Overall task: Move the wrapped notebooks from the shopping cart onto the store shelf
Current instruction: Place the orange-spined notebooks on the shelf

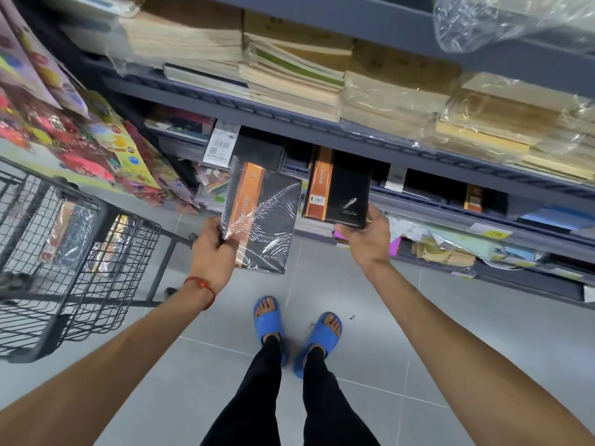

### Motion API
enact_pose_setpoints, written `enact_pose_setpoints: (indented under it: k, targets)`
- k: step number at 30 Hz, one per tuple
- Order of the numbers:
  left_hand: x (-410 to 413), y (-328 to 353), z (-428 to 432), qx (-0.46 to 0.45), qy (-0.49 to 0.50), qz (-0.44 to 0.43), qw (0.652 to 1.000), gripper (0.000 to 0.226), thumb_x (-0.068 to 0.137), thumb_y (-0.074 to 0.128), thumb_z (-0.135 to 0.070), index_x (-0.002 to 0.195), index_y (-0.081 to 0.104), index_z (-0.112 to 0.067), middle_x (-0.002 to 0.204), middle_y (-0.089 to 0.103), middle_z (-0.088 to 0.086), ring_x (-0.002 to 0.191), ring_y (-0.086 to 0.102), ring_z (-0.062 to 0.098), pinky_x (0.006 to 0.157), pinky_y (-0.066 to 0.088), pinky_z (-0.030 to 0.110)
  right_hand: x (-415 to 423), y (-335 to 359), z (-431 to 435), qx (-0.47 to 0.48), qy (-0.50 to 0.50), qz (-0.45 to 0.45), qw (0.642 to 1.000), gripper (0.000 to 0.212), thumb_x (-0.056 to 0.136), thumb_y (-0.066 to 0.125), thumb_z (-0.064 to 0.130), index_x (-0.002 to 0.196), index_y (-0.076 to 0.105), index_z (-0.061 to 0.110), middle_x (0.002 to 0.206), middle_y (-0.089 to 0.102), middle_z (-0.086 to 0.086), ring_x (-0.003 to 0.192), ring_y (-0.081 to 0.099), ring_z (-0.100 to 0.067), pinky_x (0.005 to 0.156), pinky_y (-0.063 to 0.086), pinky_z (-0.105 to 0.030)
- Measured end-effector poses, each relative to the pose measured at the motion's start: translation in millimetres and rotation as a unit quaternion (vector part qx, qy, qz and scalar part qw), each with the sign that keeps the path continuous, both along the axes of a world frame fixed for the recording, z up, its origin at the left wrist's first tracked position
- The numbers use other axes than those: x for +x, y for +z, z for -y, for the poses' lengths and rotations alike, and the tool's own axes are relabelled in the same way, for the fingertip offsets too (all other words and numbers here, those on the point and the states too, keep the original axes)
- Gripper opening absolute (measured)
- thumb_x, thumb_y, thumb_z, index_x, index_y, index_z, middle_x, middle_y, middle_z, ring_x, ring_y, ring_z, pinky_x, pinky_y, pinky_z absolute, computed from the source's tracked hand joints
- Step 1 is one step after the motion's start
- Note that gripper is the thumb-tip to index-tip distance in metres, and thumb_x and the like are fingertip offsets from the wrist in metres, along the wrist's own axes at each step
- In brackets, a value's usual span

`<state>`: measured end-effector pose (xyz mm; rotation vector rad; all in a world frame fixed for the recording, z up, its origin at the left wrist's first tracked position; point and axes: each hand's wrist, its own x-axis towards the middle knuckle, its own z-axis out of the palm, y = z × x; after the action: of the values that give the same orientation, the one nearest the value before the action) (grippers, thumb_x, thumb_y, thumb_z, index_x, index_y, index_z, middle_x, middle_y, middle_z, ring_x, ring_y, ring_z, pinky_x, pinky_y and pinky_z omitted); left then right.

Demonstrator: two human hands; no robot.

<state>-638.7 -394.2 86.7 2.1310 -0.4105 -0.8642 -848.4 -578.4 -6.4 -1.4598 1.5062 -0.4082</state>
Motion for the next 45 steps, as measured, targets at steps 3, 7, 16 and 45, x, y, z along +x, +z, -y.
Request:
enact_pose_setpoints:
  k: [3,7,16,45]
  targets:
    - [-0.3,1.2,6.7,-0.014,-0.01,0.015,1.0,0.008,0.095,0.055,-0.006,0.101,0.051,-0.006,0.075,0.052,-0.003,0.064,0.044,0.015,0.056,0.04,0.024,12.1,-13.6,14.7,-0.033,-0.025,-0.002,0.999,0.067,0.05,0.085,0.052,0.112,0.066,0.033,0.105,0.071,-0.001,0.104,0.067,-0.022,0.093,0.056,-0.043]
    - [-0.5,0.4,11.3,-0.017,-0.006,-0.004,1.0,0.007,0.095,0.056,-0.008,0.1,0.051,-0.01,0.077,0.054,-0.007,0.067,0.05,0.012,0.061,0.043,0.028,34.5,4.9,22.7,-0.052,-0.034,-0.039,0.997,0.061,0.065,0.092,0.031,0.12,0.067,0.017,0.114,0.066,-0.007,0.104,0.064,-0.022,0.099,0.052,-0.039]
    - [-8.4,-0.9,26.2,-0.019,-0.008,-0.053,0.998,0.013,0.096,0.053,-0.006,0.109,0.054,-0.007,0.093,0.067,0.001,0.082,0.064,0.025,0.07,0.053,0.034,34.1,16.7,18.3,-0.019,-0.035,-0.025,0.999,0.07,0.08,0.084,0.021,0.139,0.049,0.005,0.137,0.048,-0.012,0.116,0.057,-0.025,0.109,0.045,-0.038]
    - [-52.7,-25.0,98.4,-0.056,-0.266,0.041,0.962,0.065,0.066,0.088,-0.012,0.124,0.06,-0.02,0.109,0.063,-0.004,0.105,0.062,0.019,0.097,0.05,0.035,-28.2,50.5,-17.9,-0.009,0.095,0.109,0.989,0.069,0.071,0.088,0.004,0.131,0.057,0.02,0.116,0.066,0.008,0.104,0.061,0.004,0.096,0.053,-0.027]
